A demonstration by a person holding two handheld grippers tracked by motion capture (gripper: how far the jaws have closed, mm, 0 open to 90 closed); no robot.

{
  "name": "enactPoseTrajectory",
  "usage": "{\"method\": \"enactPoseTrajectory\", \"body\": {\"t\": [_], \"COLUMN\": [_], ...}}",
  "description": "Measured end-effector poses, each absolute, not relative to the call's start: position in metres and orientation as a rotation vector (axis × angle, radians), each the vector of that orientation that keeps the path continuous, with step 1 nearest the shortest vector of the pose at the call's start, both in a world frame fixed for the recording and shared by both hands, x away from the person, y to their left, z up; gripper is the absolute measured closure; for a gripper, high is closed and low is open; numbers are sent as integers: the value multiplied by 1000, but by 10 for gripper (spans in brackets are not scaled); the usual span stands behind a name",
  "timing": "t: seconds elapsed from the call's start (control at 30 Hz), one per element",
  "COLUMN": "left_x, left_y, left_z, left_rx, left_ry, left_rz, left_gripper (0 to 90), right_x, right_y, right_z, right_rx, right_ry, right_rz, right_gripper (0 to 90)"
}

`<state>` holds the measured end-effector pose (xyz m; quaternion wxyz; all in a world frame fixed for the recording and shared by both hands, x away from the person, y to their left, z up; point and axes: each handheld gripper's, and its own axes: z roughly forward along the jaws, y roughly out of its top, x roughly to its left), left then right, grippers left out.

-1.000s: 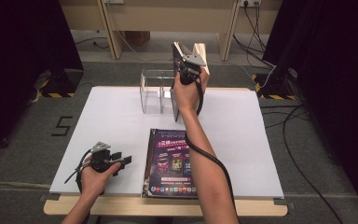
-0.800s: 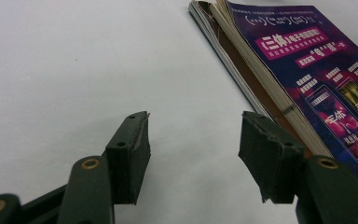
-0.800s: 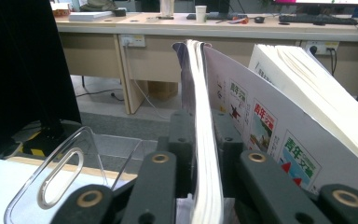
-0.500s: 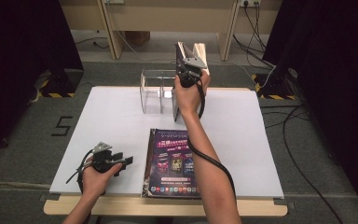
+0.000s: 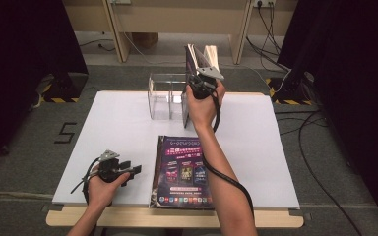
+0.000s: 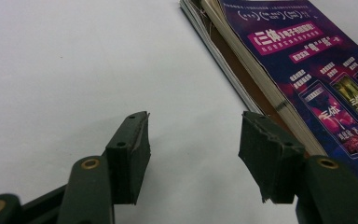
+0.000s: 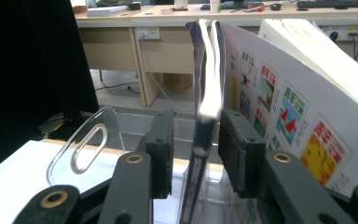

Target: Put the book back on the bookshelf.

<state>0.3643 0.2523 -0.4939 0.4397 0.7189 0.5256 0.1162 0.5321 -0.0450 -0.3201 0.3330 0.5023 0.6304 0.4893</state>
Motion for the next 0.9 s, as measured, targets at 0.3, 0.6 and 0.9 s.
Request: {"method": "enactPoseTrajectory", "body": {"t": [0.3,0.6,0.9], "left_x": [363,362,362], "left_y": [249,245,240], "left_z": [-492,-491,-490], "left_rx": [1797,1795,1800], "left_ry": [1300,1284,1273], "left_rz": [288,279,266], "left_gripper": [420,422,432], "right_x": [519,503,486], "right_y": [-56,-72,-85], "right_z": [-319,-317,-328], "right_rx": [1333,1349,1379], "right_ry": [1660,1669,1740], "right_rz": [1341,1363,1360], "right_gripper": [649,647,649]}}
